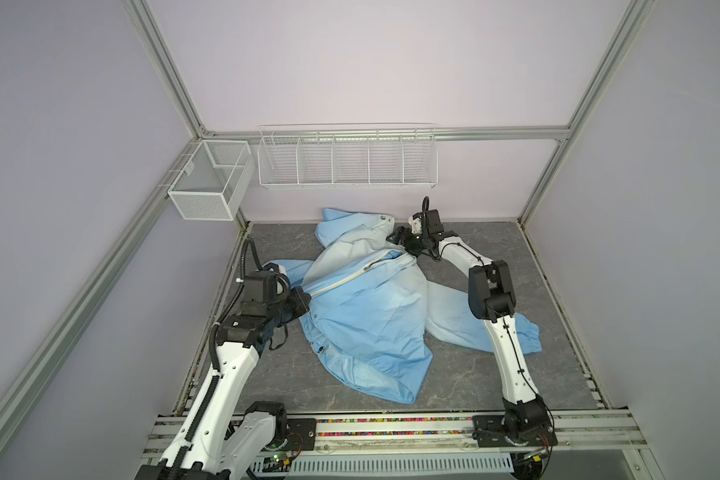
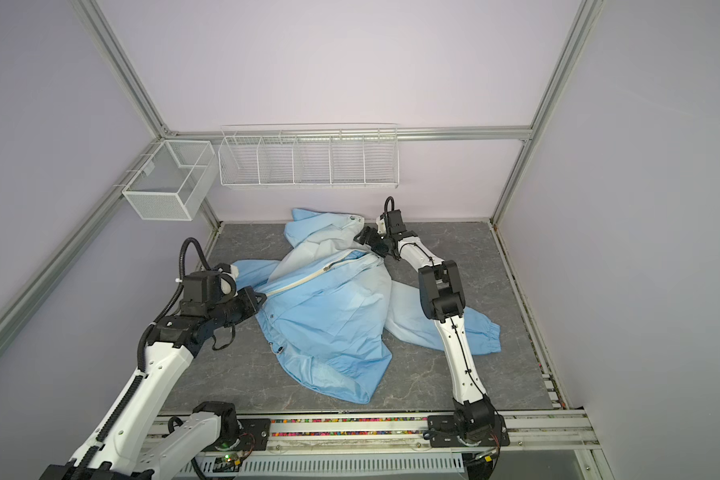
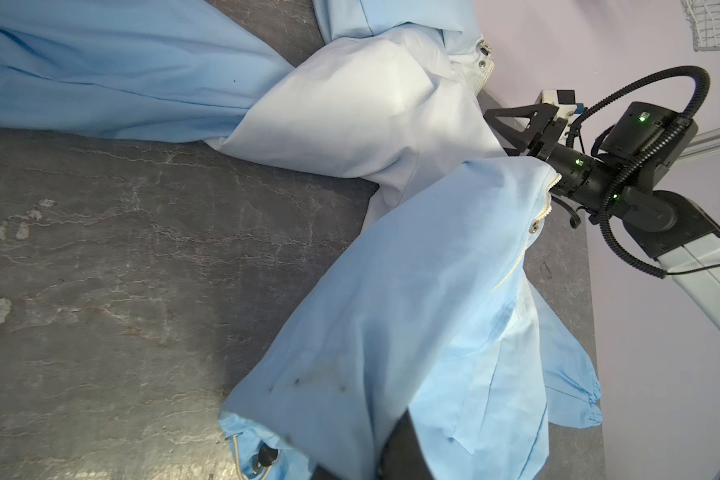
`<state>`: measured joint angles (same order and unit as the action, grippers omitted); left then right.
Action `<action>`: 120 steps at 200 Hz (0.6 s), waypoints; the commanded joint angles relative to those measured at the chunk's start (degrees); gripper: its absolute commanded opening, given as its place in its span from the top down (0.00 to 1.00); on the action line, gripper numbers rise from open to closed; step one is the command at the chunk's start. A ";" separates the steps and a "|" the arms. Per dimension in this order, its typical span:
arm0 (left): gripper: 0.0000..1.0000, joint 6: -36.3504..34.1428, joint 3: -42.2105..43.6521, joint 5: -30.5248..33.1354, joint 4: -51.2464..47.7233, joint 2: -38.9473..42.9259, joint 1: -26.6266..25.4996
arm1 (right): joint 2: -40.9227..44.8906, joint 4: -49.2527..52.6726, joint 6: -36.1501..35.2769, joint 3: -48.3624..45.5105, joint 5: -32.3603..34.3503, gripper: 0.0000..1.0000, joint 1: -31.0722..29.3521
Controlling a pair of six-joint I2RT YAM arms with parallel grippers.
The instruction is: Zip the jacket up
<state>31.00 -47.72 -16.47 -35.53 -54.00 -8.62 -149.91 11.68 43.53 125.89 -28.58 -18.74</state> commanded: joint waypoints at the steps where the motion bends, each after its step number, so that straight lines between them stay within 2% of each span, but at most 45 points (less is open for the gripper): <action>1: 1.00 -0.77 0.46 0.03 -0.68 0.16 0.45 | -4.21 -11.08 12.10 1.29 -4.65 0.44 -0.83; 22: 1.00 -1.21 0.06 0.42 -0.86 -0.49 0.67 | -5.01 -16.77 16.35 2.18 -5.81 0.74 -0.13; 39: 1.00 -2.00 -0.70 1.08 -1.20 -0.99 1.09 | -3.42 -17.74 16.44 2.57 -6.96 0.92 0.76; 61: 1.00 -3.10 -2.66 1.78 -1.65 -2.18 2.30 | 2.17 -19.92 16.16 -0.69 -7.99 0.92 2.86; 91: 1.00 -5.41 -7.69 2.80 -1.93 -5.02 5.10 | 13.89 -22.52 15.43 -10.56 -7.41 0.92 6.70; 120: 1.00 -7.66 -14.77 3.50 -1.50 -10.16 8.01 | 24.58 -24.72 15.36 -20.09 -7.05 0.92 13.72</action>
<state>27.00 -56.14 -15.31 -37.67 -61.41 -2.96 -137.32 -5.76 58.15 110.72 -36.49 -11.07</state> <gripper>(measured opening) 0.058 0.082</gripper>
